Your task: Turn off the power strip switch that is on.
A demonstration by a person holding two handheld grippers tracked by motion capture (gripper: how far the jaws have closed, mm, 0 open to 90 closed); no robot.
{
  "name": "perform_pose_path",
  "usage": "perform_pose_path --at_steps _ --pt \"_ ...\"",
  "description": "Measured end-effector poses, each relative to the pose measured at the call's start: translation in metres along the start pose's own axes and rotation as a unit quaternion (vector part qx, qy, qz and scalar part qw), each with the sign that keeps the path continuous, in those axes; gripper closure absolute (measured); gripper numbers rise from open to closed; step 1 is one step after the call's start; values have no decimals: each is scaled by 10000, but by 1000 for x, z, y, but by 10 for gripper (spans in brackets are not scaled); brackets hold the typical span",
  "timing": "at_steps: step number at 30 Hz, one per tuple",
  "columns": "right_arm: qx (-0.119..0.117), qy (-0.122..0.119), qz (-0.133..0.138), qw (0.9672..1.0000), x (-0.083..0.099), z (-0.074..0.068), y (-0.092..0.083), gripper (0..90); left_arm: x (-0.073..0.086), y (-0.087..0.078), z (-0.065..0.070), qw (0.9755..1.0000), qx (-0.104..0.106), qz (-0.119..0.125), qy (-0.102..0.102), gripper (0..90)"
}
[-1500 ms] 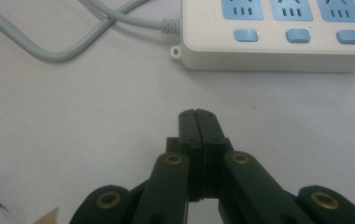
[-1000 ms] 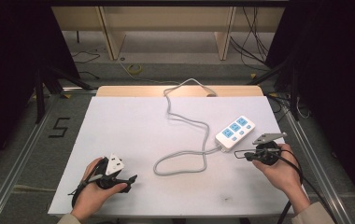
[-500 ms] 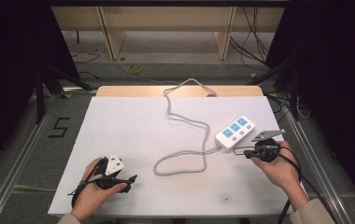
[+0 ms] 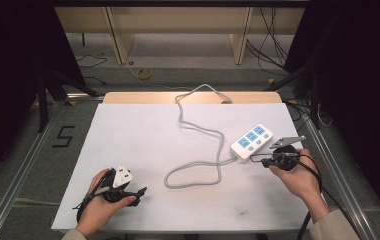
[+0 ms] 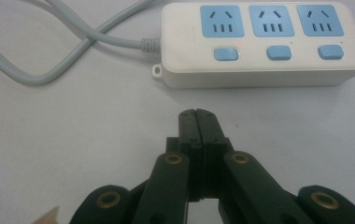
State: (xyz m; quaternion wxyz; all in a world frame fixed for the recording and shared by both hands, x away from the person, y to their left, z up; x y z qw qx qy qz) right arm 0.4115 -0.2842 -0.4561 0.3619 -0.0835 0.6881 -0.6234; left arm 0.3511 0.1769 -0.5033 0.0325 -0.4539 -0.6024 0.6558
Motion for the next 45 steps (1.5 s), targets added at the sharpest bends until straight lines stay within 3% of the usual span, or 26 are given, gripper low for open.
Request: perform_pose_path --at_steps 45 --pt "29 131 -218 9997 -32 19 9 900 0 1 0 10000 1 -6 -12 195"
Point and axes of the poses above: each handheld gripper's, and its own axes: y roughly forward along the jaws, x roughly out of its underside, z roughly to its right, the point moved 4 cm from there along y, roughly forward along the jaws, and after that the axes turned 13 degrees about -z, right-handed, at the moved point
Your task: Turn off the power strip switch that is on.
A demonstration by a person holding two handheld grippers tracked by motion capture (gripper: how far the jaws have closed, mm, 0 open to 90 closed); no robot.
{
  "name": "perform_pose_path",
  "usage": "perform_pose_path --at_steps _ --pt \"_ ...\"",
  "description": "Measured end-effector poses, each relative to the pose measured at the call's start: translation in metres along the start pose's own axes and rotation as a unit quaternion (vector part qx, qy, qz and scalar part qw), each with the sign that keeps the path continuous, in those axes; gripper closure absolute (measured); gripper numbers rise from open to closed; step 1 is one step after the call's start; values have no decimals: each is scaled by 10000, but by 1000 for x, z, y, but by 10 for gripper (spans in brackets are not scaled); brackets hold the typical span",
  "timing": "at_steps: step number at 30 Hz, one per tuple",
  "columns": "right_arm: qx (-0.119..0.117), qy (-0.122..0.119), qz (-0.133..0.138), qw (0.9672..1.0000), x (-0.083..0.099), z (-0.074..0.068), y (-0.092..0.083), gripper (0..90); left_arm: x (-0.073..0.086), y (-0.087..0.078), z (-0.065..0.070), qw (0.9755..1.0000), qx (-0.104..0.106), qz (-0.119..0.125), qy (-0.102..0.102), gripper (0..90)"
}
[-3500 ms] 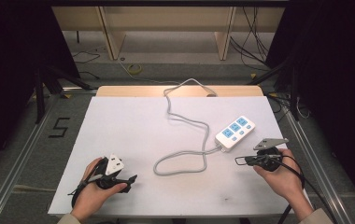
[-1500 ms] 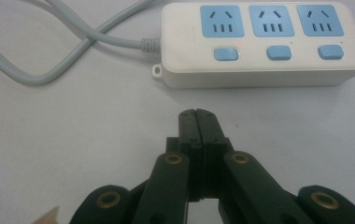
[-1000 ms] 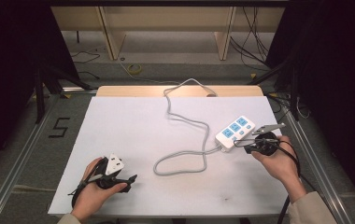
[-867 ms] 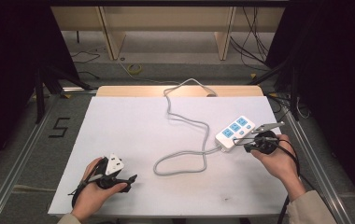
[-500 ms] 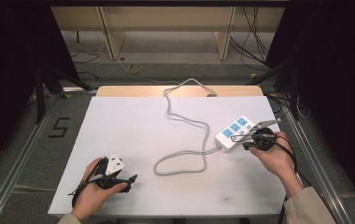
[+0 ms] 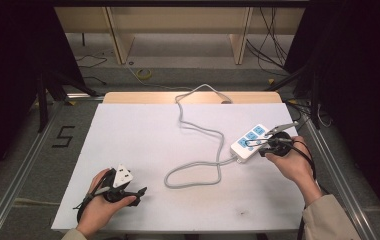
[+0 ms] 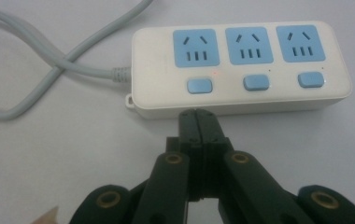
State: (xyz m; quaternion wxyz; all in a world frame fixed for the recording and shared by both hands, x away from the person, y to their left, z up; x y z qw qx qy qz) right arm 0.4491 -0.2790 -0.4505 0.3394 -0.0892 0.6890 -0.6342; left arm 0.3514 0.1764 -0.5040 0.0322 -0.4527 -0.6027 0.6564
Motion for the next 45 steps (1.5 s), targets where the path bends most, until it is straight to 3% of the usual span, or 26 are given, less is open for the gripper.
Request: perform_pose_path --at_steps 45 --pt "-14 57 -247 9997 -32 11 11 900 0 -1 0 10000 -4 17 3 195"
Point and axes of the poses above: each handheld gripper's, and its own axes: y roughly forward along the jaws, x roughly out of its underside, z roughly to its right, the point moved 4 cm from there along y, roughly forward along the jaws, and after that the axes turned 13 degrees about -z, right-handed, at the moved point
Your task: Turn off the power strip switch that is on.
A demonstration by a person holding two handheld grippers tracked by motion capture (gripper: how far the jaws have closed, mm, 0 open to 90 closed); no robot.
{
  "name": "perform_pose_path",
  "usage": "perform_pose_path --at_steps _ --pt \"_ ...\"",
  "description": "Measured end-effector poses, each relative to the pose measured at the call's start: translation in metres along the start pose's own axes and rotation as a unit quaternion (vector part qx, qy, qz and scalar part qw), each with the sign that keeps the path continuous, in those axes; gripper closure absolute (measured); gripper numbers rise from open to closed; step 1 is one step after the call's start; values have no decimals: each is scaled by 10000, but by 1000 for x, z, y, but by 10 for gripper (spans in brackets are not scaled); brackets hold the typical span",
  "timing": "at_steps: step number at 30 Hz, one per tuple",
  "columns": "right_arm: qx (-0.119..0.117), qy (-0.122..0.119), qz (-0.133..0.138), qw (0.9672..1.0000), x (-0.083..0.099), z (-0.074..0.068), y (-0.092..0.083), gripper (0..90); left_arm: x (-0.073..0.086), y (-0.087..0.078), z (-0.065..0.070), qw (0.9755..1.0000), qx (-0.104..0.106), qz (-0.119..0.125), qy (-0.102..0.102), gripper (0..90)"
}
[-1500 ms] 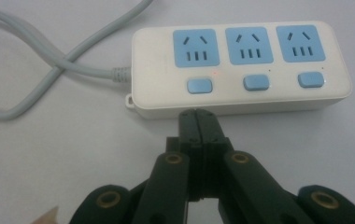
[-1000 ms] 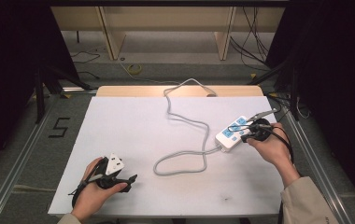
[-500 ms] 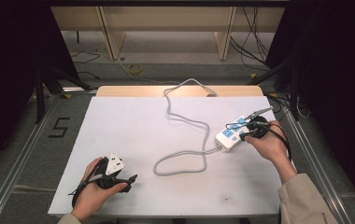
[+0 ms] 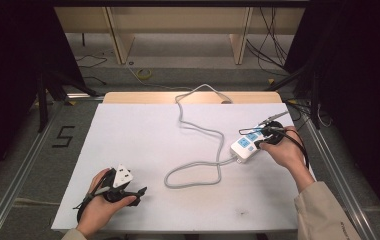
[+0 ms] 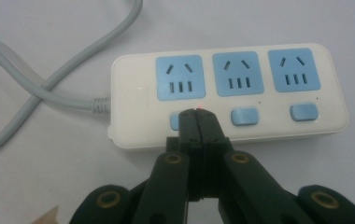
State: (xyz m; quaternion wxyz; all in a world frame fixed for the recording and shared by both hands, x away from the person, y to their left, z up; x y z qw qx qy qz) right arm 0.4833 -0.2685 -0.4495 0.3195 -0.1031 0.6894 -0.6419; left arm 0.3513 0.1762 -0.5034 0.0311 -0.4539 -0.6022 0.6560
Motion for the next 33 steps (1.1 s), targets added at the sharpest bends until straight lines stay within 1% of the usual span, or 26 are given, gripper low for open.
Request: perform_pose_path --at_steps 19,33 --pt "29 -44 -154 9999 -10 2 4 900 0 0 0 10000 -11 13 5 195" --pt "18 1 -247 9997 -15 5 8 900 0 0 0 10000 -10 16 4 195"
Point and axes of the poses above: each handheld gripper's, and its own axes: y roughly forward along the jaws, x roughly out of its underside, z roughly to its right, the point moved 4 cm from there along y, roughly forward along the jaws, and after that the axes turned 13 degrees about -z, right-handed, at the moved point
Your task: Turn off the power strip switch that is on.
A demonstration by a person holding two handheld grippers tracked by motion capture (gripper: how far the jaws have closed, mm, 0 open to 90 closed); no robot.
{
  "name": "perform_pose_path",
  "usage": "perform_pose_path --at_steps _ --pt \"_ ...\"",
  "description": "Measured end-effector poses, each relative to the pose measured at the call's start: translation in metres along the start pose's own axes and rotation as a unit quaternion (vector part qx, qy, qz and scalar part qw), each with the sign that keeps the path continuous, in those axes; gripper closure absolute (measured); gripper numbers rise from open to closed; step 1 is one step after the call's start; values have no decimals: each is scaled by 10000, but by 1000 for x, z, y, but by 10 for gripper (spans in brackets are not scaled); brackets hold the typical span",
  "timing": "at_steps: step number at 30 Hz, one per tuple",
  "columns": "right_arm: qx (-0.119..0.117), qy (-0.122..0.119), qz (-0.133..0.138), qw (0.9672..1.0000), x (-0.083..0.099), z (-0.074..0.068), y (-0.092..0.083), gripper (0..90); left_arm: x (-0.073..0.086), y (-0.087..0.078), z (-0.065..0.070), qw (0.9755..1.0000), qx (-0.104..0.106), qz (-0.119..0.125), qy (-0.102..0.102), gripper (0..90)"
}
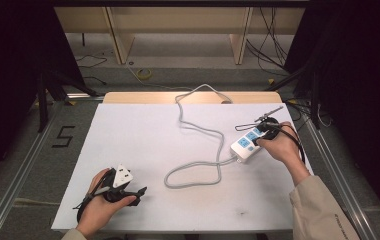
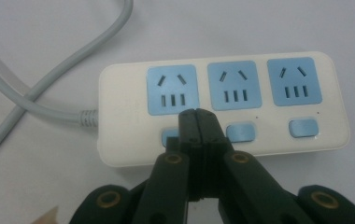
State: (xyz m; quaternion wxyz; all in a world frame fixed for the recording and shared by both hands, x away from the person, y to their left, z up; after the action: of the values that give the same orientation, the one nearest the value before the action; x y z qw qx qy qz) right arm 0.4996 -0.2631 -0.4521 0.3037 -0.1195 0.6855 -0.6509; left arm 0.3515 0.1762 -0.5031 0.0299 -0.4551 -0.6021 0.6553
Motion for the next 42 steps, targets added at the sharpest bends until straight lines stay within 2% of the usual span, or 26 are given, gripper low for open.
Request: perform_pose_path --at_steps 42 --pt "-86 -49 -216 9997 -6 -3 14 900 0 0 0 10000 9 7 -4 196"
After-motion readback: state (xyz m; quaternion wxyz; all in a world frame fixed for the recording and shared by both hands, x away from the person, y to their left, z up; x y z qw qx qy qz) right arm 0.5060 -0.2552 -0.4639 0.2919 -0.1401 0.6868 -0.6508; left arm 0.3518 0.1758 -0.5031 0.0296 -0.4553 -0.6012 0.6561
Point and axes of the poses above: each handheld gripper's, and its own axes: y roughly forward along the jaws, x roughly out of its underside, z roughly to its right, the point moved 4 cm from there along y, roughly forward along the jaws, and after that the axes turned 13 degrees about -z, right-handed, at the moved point
